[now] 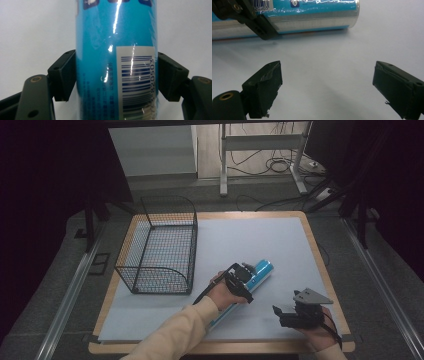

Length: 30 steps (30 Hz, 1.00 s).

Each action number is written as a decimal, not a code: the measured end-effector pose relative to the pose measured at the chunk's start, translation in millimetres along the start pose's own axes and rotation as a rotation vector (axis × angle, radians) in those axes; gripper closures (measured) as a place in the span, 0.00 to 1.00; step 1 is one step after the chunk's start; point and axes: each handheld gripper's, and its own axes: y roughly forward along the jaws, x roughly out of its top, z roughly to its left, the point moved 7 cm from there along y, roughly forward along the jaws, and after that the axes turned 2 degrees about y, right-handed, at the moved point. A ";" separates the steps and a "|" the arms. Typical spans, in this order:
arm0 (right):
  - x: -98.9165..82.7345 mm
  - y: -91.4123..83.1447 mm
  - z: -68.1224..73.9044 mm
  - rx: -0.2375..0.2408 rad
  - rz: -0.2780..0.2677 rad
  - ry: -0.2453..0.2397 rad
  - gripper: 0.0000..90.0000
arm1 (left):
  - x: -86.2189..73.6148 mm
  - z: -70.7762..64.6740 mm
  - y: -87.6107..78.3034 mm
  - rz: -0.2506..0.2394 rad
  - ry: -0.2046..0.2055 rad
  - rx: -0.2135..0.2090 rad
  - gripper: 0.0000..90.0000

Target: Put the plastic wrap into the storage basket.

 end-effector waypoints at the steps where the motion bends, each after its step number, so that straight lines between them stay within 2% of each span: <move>1: -0.1 0.0 -0.3 -0.001 0.001 0.002 0.10 | 0.2 0.6 0.0 0.002 0.003 0.008 0.33; 6: 0.1 -0.3 -1.0 -0.002 -0.001 0.008 0.10 | 1.5 2.8 -1.0 0.022 -0.011 -0.022 0.35; 15: 0.3 -0.9 -2.8 -0.005 -0.004 0.015 0.11 | 1.1 7.0 -5.5 0.055 -0.005 -0.052 0.35; 26: 0.1 -0.6 -3.6 -0.015 -0.001 0.022 0.11 | 1.8 17.3 -35.4 0.028 0.006 -0.061 0.35; 30: -0.1 -0.3 -4.1 -0.017 0.000 0.021 0.11 | 4.3 21.1 -50.5 0.019 0.021 -0.041 0.35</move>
